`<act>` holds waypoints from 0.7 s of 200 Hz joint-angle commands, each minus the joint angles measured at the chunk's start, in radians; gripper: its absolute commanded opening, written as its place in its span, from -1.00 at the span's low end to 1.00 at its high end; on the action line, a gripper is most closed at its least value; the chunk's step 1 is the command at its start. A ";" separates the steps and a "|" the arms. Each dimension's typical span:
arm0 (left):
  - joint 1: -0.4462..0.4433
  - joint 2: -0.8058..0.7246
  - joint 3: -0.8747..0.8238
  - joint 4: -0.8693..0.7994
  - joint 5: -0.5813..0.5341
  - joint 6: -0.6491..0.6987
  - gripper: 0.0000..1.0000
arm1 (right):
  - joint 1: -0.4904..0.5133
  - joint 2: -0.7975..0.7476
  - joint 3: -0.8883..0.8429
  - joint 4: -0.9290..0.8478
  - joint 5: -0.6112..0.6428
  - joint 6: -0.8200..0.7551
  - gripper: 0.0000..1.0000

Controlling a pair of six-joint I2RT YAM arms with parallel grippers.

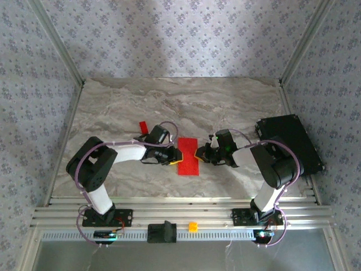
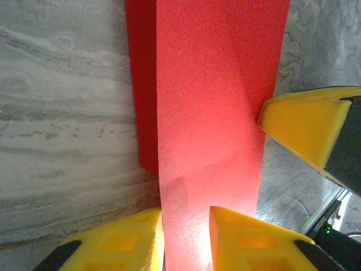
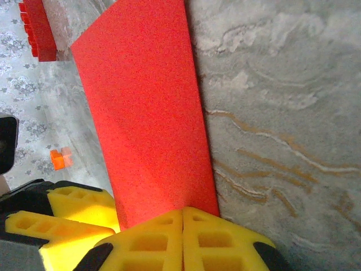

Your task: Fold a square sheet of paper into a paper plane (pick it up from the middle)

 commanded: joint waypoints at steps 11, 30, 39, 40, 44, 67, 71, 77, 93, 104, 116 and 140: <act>-0.006 -0.018 -0.017 0.025 0.011 -0.016 -0.55 | 0.000 0.018 -0.020 -0.097 0.068 0.005 -0.83; -0.006 -0.028 -0.022 0.034 0.012 -0.023 -0.74 | 0.002 0.015 -0.016 -0.077 0.057 0.007 -0.81; -0.006 -0.032 -0.023 0.033 0.016 -0.023 -0.82 | 0.002 0.011 -0.014 -0.050 0.034 0.011 -0.78; -0.005 -0.033 -0.022 0.032 0.016 -0.022 -0.82 | 0.001 0.010 -0.014 -0.047 0.031 0.011 -0.78; -0.004 -0.036 -0.020 0.028 0.016 -0.021 -0.83 | -0.001 0.006 -0.012 -0.034 0.022 0.013 -0.76; -0.001 -0.061 -0.018 0.018 0.018 -0.021 -0.96 | -0.007 -0.051 0.023 -0.050 -0.003 -0.010 -0.63; 0.000 -0.066 -0.019 0.018 0.016 -0.023 -0.96 | -0.007 -0.067 0.030 -0.063 0.000 -0.017 -0.60; 0.001 -0.072 -0.017 0.012 0.015 -0.026 -0.98 | -0.004 -0.092 0.037 -0.081 0.009 -0.032 -0.55; 0.008 -0.087 -0.017 0.005 0.022 -0.031 -0.99 | 0.007 -0.167 0.050 -0.147 0.049 -0.079 -0.39; 0.012 -0.099 -0.019 0.006 0.029 -0.032 -0.98 | 0.021 -0.216 0.055 -0.206 0.091 -0.116 -0.29; 0.015 -0.106 -0.014 0.000 0.038 -0.035 -0.98 | 0.042 -0.265 0.056 -0.270 0.141 -0.160 -0.24; 0.026 -0.108 -0.003 -0.027 0.050 -0.041 -0.98 | 0.132 -0.360 0.027 -0.336 0.279 -0.279 -0.14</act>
